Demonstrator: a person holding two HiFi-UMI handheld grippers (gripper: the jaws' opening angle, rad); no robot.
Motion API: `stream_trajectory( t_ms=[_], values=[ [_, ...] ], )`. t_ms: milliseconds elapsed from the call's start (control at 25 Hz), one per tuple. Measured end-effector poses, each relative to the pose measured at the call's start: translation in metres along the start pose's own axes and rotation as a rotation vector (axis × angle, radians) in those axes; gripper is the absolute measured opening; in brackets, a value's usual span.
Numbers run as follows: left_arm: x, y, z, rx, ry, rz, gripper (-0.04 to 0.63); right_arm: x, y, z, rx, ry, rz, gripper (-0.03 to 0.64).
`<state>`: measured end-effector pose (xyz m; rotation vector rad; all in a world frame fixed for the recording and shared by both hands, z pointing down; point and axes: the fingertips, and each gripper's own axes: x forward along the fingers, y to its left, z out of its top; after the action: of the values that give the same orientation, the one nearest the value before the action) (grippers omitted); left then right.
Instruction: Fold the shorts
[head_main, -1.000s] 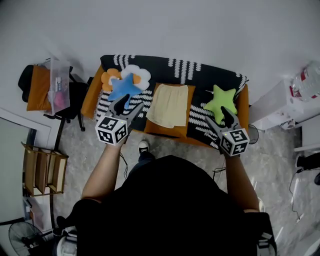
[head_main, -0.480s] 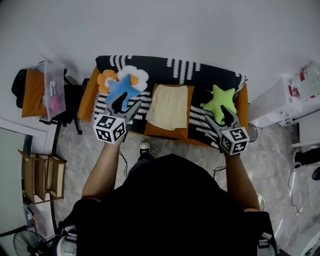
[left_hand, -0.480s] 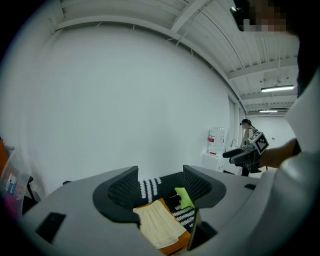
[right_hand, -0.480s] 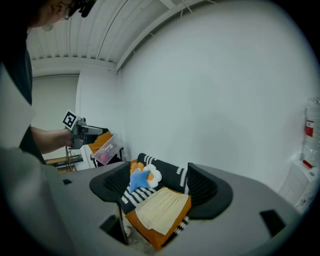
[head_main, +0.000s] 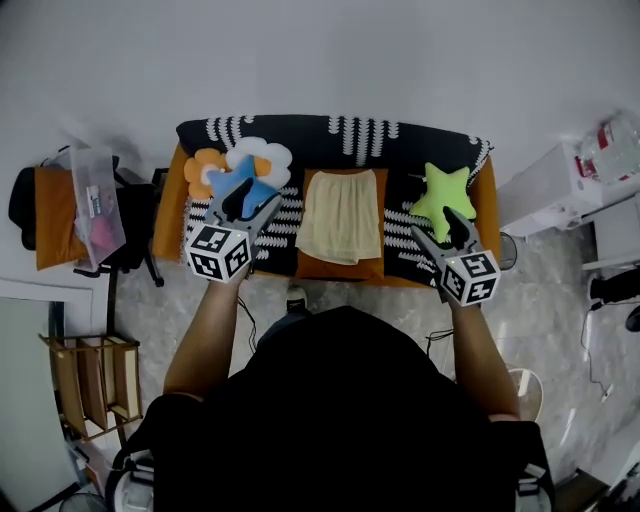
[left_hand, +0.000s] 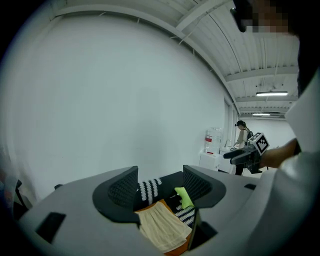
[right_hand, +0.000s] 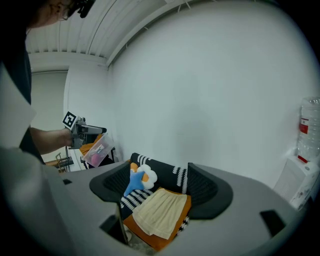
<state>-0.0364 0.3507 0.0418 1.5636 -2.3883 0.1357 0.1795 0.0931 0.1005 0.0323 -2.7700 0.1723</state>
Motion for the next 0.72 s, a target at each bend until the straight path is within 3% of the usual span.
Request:
stream_trajectory(
  t_ms=[720],
  values=[
    [0.062,0.119,0.012,-0.002,0.043,-0.162,0.299,0.083,0.028,0.024,0.049,0.044,-0.175,0.373]
  ],
)
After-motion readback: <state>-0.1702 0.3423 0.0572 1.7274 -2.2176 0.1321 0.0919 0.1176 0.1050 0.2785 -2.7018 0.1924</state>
